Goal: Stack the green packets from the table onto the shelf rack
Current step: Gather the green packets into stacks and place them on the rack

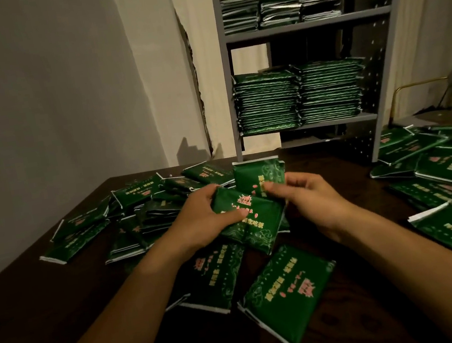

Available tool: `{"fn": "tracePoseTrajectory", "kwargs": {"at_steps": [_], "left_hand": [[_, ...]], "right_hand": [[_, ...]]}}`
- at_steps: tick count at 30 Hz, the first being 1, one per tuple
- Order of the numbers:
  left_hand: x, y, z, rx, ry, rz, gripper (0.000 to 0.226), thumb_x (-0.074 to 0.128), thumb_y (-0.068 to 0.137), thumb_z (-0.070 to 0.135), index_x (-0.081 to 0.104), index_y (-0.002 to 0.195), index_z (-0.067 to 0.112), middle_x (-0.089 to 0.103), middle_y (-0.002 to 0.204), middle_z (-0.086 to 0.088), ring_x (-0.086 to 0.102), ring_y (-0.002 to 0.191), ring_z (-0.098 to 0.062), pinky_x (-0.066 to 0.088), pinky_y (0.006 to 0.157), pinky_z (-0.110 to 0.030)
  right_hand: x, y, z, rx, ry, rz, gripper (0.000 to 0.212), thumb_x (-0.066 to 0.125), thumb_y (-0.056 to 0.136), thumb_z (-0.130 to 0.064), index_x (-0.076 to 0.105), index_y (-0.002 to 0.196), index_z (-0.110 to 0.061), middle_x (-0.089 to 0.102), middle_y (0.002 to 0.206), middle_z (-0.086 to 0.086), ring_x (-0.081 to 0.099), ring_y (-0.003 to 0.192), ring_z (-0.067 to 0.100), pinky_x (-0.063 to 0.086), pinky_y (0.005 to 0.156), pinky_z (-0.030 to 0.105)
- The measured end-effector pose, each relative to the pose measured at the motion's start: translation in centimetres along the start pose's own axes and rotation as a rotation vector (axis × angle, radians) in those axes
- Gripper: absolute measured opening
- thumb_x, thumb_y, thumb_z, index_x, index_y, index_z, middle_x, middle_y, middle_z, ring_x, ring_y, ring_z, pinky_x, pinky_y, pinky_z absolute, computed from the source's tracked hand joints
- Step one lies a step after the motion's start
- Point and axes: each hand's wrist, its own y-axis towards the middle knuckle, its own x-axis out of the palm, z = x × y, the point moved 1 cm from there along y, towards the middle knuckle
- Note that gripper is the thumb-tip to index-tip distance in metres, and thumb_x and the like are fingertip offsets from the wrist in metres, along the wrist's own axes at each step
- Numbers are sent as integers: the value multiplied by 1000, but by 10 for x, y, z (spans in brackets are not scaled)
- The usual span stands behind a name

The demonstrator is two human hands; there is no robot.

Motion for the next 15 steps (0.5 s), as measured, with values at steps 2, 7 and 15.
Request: {"fn": "tracePoseTrajectory", "kwargs": {"at_steps": [2,7,15], "left_hand": [[2,0,-5,7,-108,-21,30,78,85,16,65,112,23,76,103,8,73,92,-3,57,77,-18],[-6,5,-6,-53,-423,35,20,60,97,9,65,113,18,77,106,-1,73,99,-15,55,86,-32],[-9,8,-9,-89,-673,73,23,53,97,0,62,117,9,75,111,-12,70,108,-27,54,99,-48]], "right_hand": [[-6,3,-5,5,12,49,33,63,95,-37,73,98,-5,77,94,11,74,84,21,57,80,36],[-17,10,-7,-11,189,166,11,58,97,-6,63,102,-15,73,91,10,65,68,19,57,63,31],[-4,7,6,61,286,60,18,54,94,8,58,103,-6,71,92,7,72,74,11,58,67,24]]}}
